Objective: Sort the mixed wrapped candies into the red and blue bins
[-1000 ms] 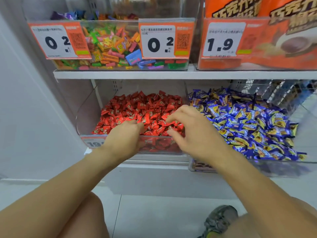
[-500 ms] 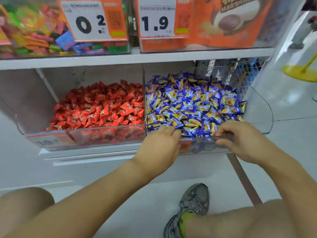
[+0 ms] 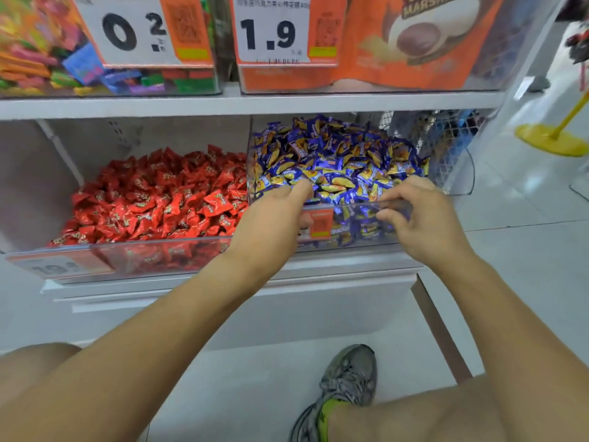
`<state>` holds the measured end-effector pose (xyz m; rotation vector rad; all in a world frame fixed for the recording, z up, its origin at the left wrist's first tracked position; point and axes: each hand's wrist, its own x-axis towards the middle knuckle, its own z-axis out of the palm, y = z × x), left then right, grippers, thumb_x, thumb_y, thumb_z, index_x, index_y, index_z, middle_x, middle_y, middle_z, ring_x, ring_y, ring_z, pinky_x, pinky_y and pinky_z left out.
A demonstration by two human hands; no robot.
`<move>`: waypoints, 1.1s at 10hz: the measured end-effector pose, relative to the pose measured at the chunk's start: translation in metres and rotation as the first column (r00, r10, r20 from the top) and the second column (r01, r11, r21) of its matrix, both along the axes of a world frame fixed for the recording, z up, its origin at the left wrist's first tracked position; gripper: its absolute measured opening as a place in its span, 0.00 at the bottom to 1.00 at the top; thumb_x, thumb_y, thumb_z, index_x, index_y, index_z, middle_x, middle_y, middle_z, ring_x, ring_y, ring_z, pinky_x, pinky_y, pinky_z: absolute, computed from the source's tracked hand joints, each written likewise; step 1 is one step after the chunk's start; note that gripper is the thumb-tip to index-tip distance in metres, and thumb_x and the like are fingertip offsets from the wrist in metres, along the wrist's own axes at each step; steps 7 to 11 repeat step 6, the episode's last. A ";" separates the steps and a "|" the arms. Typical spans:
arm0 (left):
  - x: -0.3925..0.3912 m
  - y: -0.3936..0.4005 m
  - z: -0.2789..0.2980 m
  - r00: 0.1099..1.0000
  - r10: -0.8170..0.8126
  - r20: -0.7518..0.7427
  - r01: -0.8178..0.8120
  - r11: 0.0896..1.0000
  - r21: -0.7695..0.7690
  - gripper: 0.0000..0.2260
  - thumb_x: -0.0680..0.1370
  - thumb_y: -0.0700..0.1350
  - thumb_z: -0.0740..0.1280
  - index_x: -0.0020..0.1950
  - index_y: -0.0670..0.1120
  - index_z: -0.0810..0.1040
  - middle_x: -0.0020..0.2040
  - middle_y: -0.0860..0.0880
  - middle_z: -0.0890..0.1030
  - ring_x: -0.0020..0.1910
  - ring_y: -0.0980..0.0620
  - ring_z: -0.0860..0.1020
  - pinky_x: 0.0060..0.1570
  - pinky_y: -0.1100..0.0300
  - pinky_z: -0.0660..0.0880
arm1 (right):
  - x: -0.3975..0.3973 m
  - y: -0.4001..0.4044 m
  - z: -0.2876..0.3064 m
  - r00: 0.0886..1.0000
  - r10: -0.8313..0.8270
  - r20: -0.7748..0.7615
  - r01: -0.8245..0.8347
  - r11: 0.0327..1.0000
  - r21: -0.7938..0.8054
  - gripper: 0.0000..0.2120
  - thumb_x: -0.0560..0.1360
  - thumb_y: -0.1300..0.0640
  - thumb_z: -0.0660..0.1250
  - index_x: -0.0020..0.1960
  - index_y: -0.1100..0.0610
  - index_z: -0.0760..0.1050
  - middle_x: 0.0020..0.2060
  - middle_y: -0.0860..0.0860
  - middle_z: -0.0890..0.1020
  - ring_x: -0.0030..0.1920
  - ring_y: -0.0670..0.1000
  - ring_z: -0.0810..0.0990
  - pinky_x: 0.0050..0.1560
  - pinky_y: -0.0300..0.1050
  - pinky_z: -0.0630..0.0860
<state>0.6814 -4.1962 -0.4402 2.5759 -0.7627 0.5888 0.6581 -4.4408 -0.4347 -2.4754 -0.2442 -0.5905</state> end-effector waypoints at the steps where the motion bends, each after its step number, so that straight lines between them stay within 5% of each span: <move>1: 0.004 0.001 -0.004 1.000 0.014 0.025 -0.014 1.000 0.009 0.10 0.74 0.43 0.74 0.49 0.44 0.75 0.46 0.44 0.73 0.34 0.42 0.75 0.31 0.55 0.64 | 0.007 -0.002 -0.007 1.000 0.000 -0.001 0.000 1.000 -0.002 0.09 0.71 0.67 0.75 0.49 0.58 0.82 0.41 0.40 0.72 0.47 0.51 0.81 0.57 0.52 0.78; 2: -0.001 0.002 -0.018 1.000 0.001 0.022 -0.002 0.999 0.042 0.11 0.72 0.43 0.76 0.46 0.43 0.75 0.42 0.45 0.73 0.38 0.42 0.75 0.32 0.54 0.66 | 0.001 -0.004 -0.015 0.997 0.007 -0.079 -0.008 1.000 -0.010 0.09 0.70 0.70 0.75 0.47 0.61 0.82 0.40 0.45 0.73 0.43 0.33 0.78 0.51 0.24 0.71; 4: -0.010 -0.002 -0.031 0.998 0.035 0.054 -0.042 0.990 0.131 0.10 0.71 0.43 0.75 0.44 0.43 0.76 0.40 0.44 0.75 0.40 0.41 0.74 0.38 0.49 0.71 | -0.004 -0.003 -0.028 0.988 -0.057 -0.141 0.048 0.997 -0.067 0.11 0.69 0.67 0.76 0.44 0.54 0.80 0.41 0.49 0.78 0.43 0.46 0.74 0.49 0.32 0.69; 5: -0.016 0.000 -0.030 0.999 -0.027 -0.037 0.028 0.999 0.044 0.11 0.74 0.42 0.70 0.54 0.41 0.75 0.47 0.43 0.75 0.47 0.40 0.74 0.45 0.46 0.74 | -0.005 0.008 -0.020 0.967 -0.124 -0.223 0.093 0.985 -0.148 0.11 0.71 0.63 0.74 0.42 0.49 0.76 0.40 0.47 0.79 0.45 0.52 0.77 0.50 0.48 0.74; 6: -0.021 0.011 -0.020 0.984 -0.107 -0.143 0.087 0.986 -0.145 0.18 0.75 0.44 0.68 0.63 0.43 0.71 0.54 0.46 0.73 0.53 0.47 0.71 0.55 0.58 0.69 | -0.005 0.016 -0.007 0.894 -0.260 -0.364 0.172 0.951 -0.256 0.07 0.72 0.56 0.74 0.49 0.51 0.79 0.46 0.52 0.80 0.51 0.57 0.79 0.51 0.48 0.76; 11: -0.021 0.011 -0.020 0.984 -0.107 -0.143 0.087 0.986 -0.145 0.18 0.75 0.44 0.68 0.63 0.43 0.71 0.54 0.46 0.73 0.53 0.47 0.71 0.55 0.58 0.69 | -0.005 0.016 -0.007 0.894 -0.260 -0.364 0.172 0.951 -0.256 0.07 0.72 0.56 0.74 0.49 0.51 0.79 0.46 0.52 0.80 0.51 0.57 0.79 0.51 0.48 0.76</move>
